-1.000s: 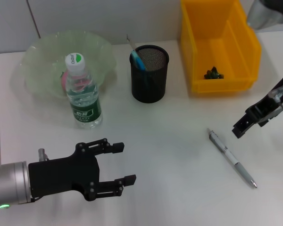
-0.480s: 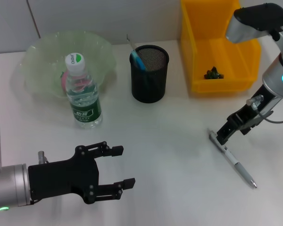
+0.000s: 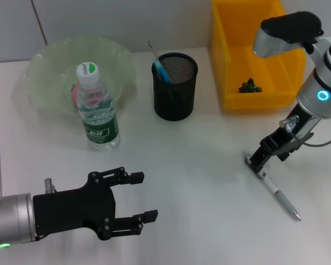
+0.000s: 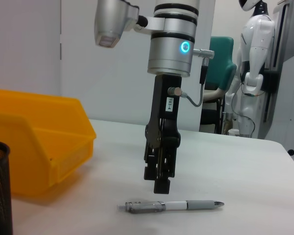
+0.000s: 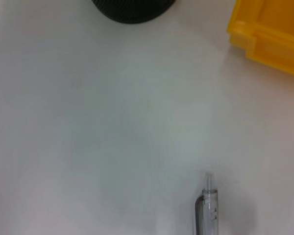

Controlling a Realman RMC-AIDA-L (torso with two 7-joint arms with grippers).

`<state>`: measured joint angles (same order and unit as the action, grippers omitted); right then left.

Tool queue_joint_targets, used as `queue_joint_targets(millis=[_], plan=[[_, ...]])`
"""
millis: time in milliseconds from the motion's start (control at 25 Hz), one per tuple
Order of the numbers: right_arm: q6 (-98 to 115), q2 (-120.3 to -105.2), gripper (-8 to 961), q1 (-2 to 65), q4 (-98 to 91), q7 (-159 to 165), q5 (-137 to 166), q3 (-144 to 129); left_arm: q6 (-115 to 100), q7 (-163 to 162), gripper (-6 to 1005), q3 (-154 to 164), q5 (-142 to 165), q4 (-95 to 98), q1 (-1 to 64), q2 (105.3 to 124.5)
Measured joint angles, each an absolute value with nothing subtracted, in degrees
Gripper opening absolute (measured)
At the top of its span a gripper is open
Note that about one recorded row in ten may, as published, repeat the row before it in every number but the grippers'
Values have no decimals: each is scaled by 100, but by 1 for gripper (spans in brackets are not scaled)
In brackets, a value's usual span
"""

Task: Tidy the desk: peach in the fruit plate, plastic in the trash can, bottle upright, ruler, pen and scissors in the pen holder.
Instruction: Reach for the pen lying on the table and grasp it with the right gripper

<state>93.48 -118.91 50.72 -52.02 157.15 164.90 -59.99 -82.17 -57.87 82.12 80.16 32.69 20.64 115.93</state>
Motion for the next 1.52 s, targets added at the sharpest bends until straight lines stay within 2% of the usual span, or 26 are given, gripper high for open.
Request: queue_joint_targets(millis=[840,1520], plan=[[8719,-11924,733,5201,-4779,15990,16474,-6656,-8253,-5712,785,8208,8158,3199,2022,11567],[8570,-11944,645,5229,-4612,16017,16444,-6698,-8253,-5712,785,8199,8174,3199,2047,11575]])
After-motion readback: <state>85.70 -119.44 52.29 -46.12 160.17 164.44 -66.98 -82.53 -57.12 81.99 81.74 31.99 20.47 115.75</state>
